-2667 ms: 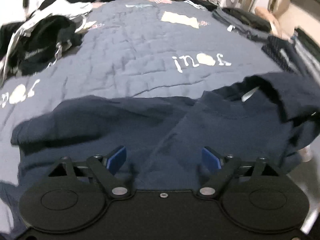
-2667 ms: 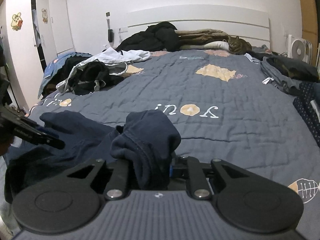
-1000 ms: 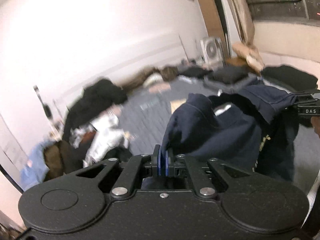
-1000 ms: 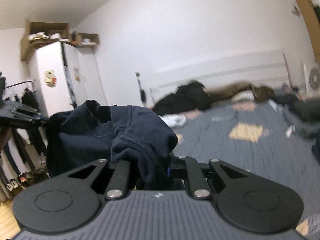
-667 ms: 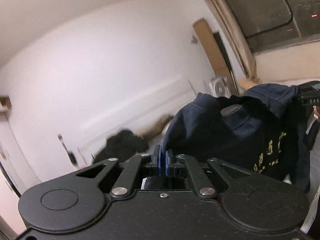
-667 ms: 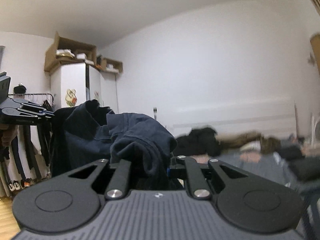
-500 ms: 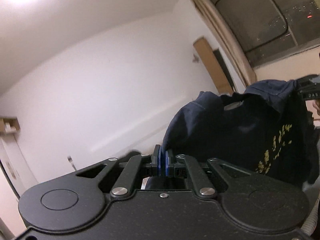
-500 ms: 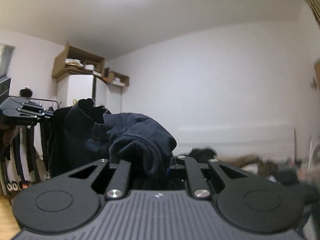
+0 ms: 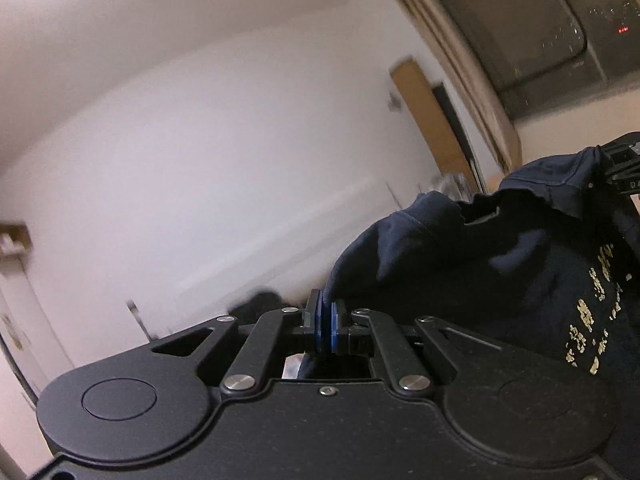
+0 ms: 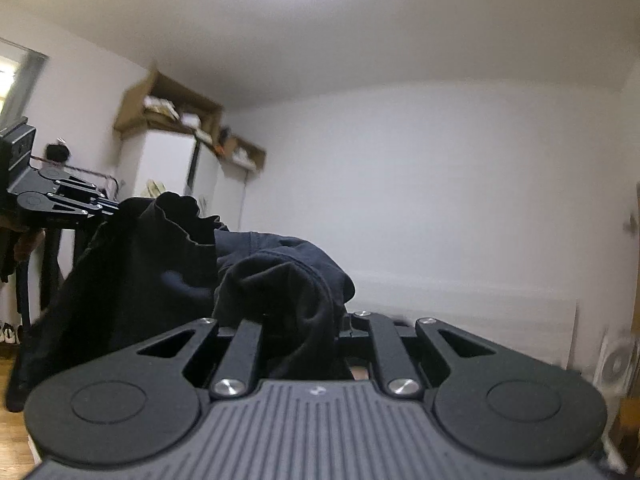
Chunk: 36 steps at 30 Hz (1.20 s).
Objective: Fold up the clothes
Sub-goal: 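Raise both grippers holding the shirt up off the bed to shake it out, then lay the shirt flat on the bed and open both grippers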
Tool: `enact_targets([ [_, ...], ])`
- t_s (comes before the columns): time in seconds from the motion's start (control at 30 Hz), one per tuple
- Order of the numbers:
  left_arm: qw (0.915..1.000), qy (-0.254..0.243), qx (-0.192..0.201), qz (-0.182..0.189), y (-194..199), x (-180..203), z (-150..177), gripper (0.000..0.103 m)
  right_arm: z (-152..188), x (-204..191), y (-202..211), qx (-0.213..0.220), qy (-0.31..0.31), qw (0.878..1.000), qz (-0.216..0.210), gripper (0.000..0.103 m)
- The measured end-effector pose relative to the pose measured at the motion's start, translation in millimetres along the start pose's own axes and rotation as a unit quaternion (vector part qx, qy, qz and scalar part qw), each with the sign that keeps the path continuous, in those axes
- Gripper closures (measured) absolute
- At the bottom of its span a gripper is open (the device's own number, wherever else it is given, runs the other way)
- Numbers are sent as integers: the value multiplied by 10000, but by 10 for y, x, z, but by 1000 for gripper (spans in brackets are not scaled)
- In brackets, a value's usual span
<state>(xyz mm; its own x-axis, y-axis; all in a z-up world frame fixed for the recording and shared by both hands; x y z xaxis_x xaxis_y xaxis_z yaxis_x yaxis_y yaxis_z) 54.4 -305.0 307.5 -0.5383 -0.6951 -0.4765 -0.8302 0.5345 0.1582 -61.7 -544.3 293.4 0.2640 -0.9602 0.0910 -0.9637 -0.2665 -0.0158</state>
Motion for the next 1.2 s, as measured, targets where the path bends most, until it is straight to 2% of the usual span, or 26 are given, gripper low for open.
enact_targets([
  [0.17, 9959, 281, -787, 347, -1508, 59, 676, 99, 888, 460, -1028, -945, -467, 9942, 212, 91],
  [0.27, 9895, 405, -1302, 476, -2464, 163, 1154, 99, 1569, 691, -1723, -1534, -710, 9848, 392, 91],
  [0.43, 9767, 575, -1996, 542, -3665, 260, 2026, 99, 2682, 1012, -2781, -2316, -815, 9665, 751, 91],
  [0.57, 9719, 704, -2193, 490, -4010, 140, 2520, 99, 3329, 1197, -3270, -2741, -698, 9547, 925, 91],
  [0.63, 9710, 784, -2212, 457, -4195, 100, 2654, 99, 3571, 1260, -3407, -2865, -643, 9508, 988, 91],
  [0.73, 9696, 919, -2227, 435, -4171, 49, 3024, 99, 3816, 1335, -3523, -2959, -655, 9472, 1044, 91],
  [0.8, 9655, 1065, -2322, 496, -4269, 138, 3249, 98, 3954, 1359, -3611, -3062, -609, 9443, 1042, 91],
  [0.9, 9553, 1146, -2675, 518, -4444, 309, 3543, 93, 4247, 1330, -3747, -3318, -521, 9361, 1044, 87],
  [0.93, 9544, 1166, -2709, 468, -4434, 314, 3587, 89, 4339, 1321, -3768, -3408, -464, 9326, 1093, 83],
  [0.97, 9555, 1217, -2654, 423, -4343, 290, 3588, 80, 4419, 1321, -3779, -3507, -407, 9283, 1167, 74],
  [1.0, 9565, 1269, -2600, 377, -4251, 267, 3589, 72, 4456, 1334, -3768, -3552, -368, 9257, 1246, 70],
  [1.07, 9583, 1371, -2489, 286, -4067, 219, 3590, 36, 4457, 1385, -3701, -3553, -335, 9237, 1395, 58],
  [1.17, 9605, 1524, -2323, 150, -3791, 148, 3592, 33, 4283, 1495, -3514, -3386, -400, 9278, 1511, 46],
  [1.2, 9604, 1620, -2267, 104, -3671, 141, 3576, 33, 4176, 1512, -3416, -3300, -393, 9298, 1585, 46],
])
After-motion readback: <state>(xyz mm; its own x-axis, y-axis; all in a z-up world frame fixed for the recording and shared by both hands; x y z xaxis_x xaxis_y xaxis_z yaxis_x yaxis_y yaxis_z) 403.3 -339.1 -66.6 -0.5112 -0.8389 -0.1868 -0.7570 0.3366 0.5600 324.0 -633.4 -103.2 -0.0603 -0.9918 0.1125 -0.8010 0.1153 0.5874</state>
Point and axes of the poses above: each gripper's, at about its wrist camera, not at the fingertips, and y roughly against the way its jaws point, x to its right, z to its underside, the point moved 4 cm from there along -y, roughly the way its jaws point, and after that the axes turned 3 degrees about -z, right-handed, at the moved point
